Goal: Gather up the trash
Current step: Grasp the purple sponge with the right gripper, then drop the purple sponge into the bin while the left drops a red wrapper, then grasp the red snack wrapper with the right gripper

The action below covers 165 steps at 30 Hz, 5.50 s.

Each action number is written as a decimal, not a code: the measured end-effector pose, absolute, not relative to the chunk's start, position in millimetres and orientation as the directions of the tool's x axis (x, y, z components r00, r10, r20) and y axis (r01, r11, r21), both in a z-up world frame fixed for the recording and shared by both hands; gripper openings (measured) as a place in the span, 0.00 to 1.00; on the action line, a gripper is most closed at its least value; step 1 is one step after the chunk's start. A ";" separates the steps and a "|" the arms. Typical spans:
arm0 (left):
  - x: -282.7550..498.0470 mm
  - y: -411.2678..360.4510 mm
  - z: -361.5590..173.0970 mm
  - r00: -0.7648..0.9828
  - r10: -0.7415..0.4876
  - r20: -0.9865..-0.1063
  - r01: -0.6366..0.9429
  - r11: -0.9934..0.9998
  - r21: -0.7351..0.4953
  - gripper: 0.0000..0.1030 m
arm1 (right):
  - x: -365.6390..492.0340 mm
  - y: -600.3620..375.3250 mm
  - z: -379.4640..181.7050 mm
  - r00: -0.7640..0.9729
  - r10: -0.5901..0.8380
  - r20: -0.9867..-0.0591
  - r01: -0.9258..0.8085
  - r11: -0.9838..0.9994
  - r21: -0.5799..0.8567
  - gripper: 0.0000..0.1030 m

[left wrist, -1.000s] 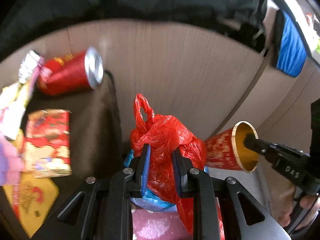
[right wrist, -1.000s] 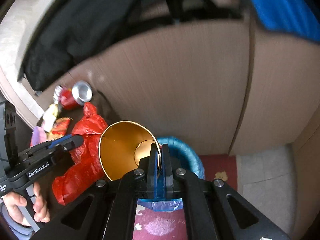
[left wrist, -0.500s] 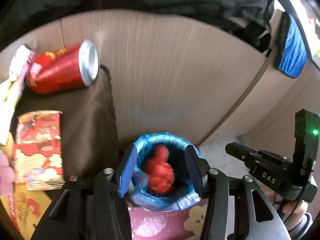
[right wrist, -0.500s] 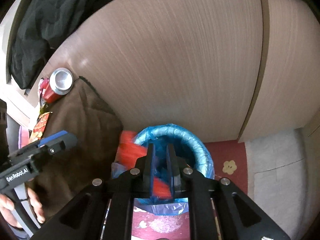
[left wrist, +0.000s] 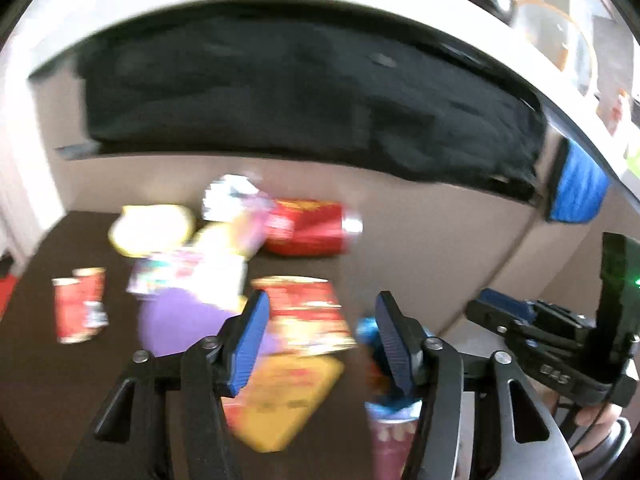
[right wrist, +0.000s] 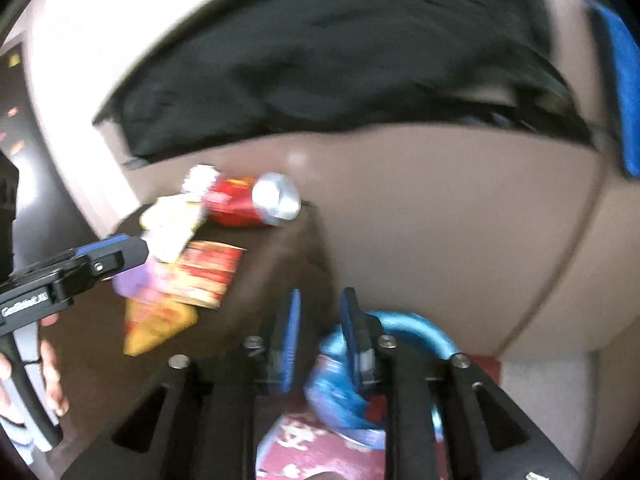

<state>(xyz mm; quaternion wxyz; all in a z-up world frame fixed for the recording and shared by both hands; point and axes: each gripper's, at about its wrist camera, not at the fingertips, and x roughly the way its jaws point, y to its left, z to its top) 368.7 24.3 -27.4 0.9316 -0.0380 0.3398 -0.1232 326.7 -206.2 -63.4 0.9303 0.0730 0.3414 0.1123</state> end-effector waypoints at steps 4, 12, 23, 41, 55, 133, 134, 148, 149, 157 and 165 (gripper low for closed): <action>367.3 92.2 -33.6 0.774 -0.188 -0.605 0.109 0.980 -0.167 0.58 | 339.3 -142.6 -53.9 0.712 0.368 -0.598 -0.295 0.930 0.220 0.33; 366.6 189.4 -60.5 0.782 -0.140 -0.608 0.001 0.975 -0.223 0.58 | 371.0 -37.2 -66.1 0.563 0.484 -0.670 -0.545 0.827 0.139 0.33; 382.9 234.3 -100.5 0.746 -0.117 -0.656 -0.053 0.971 -0.233 0.58 | 408.7 23.4 -98.0 0.459 0.470 -0.755 -0.642 0.762 0.084 0.44; 387.3 252.8 -108.6 0.724 -0.115 -0.680 -0.082 0.965 -0.251 0.58 | 381.8 36.8 -94.7 0.449 0.500 -0.741 -0.698 0.714 0.059 0.56; 448.7 255.5 -135.7 0.689 -0.076 -0.721 -0.207 0.932 -0.297 0.39 | 361.0 -34.3 -55.1 0.617 0.441 -0.651 -0.534 0.843 0.066 0.56; 383.2 101.3 -75.2 0.724 -0.222 -0.654 0.092 0.970 -0.227 0.49 | 373.5 -137.8 -60.1 0.688 0.345 -0.639 -0.318 0.934 0.161 0.55; 384.2 111.3 -79.6 0.723 -0.214 -0.658 0.075 0.970 -0.232 0.49 | 376.9 -127.0 -62.9 0.665 0.370 -0.648 -0.353 0.921 0.163 0.53; 394.4 165.3 -116.5 0.684 -0.217 -0.696 0.023 0.960 -0.278 0.49 | 428.0 -73.3 -129.2 0.601 0.311 -0.736 -0.254 0.948 0.193 0.49; 395.5 166.7 -117.4 0.684 -0.218 -0.696 0.021 0.960 -0.279 0.49 | 430.4 -71.7 -129.4 0.600 0.306 -0.739 -0.252 0.949 0.188 0.49; 403.8 162.7 -118.1 0.682 -0.231 -0.694 0.033 0.958 -0.286 0.49 | 444.0 -48.6 -128.9 0.558 0.284 -0.780 -0.315 0.942 0.117 0.44; 413.1 146.8 -114.2 0.651 -0.307 -0.694 0.093 0.940 -0.329 0.49 | 424.9 -66.0 -121.1 0.571 0.346 -0.745 -0.342 0.925 0.168 0.01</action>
